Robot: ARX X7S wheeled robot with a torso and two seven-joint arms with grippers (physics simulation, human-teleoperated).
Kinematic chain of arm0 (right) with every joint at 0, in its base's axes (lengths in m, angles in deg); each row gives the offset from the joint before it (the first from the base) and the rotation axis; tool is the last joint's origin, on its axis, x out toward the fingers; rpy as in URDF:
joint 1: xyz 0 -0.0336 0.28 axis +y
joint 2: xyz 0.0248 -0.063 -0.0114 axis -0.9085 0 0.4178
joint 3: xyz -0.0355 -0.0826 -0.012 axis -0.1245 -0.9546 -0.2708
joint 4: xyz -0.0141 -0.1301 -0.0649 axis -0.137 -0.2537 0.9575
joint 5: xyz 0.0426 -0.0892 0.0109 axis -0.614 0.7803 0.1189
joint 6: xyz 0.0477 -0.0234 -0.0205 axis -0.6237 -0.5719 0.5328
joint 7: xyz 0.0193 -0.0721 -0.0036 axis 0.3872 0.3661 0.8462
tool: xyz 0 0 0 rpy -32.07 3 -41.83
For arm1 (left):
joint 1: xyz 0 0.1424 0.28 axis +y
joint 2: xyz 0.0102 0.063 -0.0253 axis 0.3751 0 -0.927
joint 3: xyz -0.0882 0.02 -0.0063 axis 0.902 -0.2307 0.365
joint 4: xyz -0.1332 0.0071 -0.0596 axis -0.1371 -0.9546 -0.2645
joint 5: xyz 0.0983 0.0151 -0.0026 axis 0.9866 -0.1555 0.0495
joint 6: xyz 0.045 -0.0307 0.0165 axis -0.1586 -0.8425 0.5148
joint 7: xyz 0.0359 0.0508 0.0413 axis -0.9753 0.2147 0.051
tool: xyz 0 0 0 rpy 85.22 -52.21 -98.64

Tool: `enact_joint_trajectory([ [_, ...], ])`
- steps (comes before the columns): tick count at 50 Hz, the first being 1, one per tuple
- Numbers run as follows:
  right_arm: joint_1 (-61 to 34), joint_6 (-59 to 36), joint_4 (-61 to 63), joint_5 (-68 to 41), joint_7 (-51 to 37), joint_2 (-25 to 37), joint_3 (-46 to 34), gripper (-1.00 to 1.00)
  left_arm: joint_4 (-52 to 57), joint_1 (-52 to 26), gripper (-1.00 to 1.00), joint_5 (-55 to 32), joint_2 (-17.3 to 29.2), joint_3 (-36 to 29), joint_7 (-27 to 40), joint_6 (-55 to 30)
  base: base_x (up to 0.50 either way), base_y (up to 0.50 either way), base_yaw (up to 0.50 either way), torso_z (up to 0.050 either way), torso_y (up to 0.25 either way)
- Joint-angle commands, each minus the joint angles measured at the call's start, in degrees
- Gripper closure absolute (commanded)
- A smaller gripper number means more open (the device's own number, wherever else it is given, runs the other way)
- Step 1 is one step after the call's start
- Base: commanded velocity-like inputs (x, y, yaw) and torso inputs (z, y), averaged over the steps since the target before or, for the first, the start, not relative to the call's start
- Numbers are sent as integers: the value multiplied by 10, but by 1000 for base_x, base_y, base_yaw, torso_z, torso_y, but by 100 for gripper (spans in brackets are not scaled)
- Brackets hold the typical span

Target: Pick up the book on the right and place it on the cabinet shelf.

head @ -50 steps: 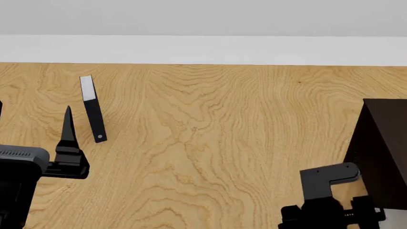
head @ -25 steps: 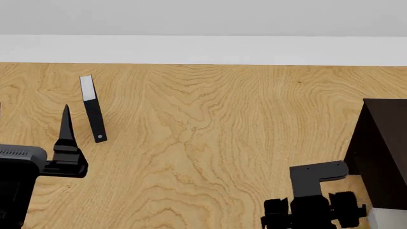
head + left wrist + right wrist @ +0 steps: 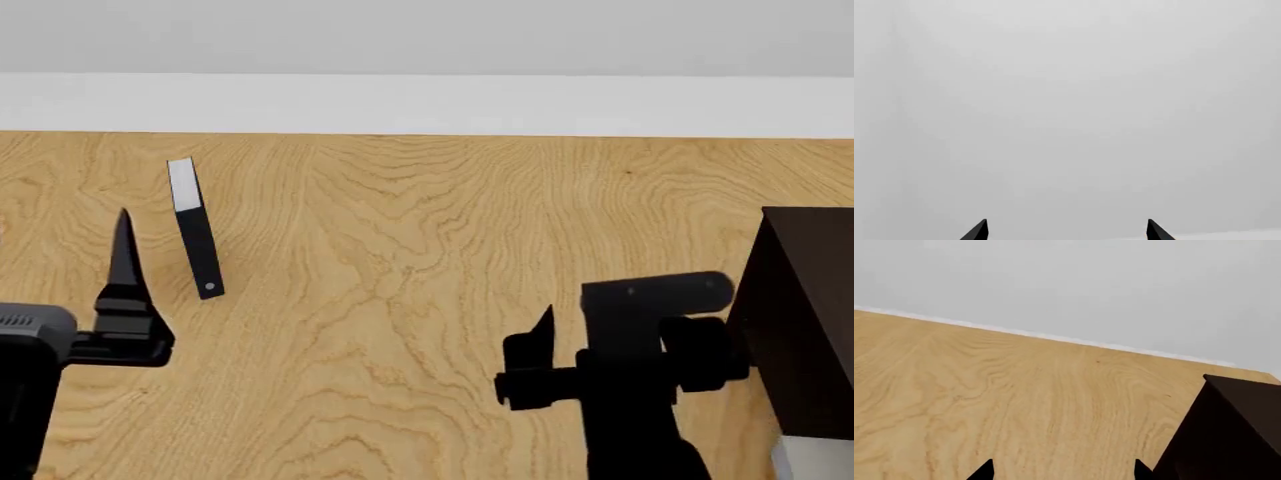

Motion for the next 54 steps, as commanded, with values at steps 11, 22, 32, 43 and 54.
enact_joint_trajectory([
  [11, 76, -70, 261, -24, -19, 15, 19, -100, 54, 15, -100, -24, -4, 33, 20, 35, 0, 0, 0, 0, 0],
  [22, 98, -57, 348, -48, -23, 13, 45, -100, 100, 27, -100, -45, -1, 51, 30, 43, 0, 0, 0, 0, 0],
  [32, 109, -48, 400, -67, -22, 12, 58, -100, 114, 32, -100, -64, -2, 66, 27, 67, 0, 0, 0, 0, 0],
  [43, 118, -47, 446, -90, -20, 12, 70, -100, 120, 37, -100, -74, -3, 73, 23, 87, 0, 0, 0, 0, 0],
  [54, 124, -51, 487, -106, -20, 15, 73, -100, 142, 45, -100, -86, 1, 82, 27, 94, 0, 0, 0, 0, 0],
])
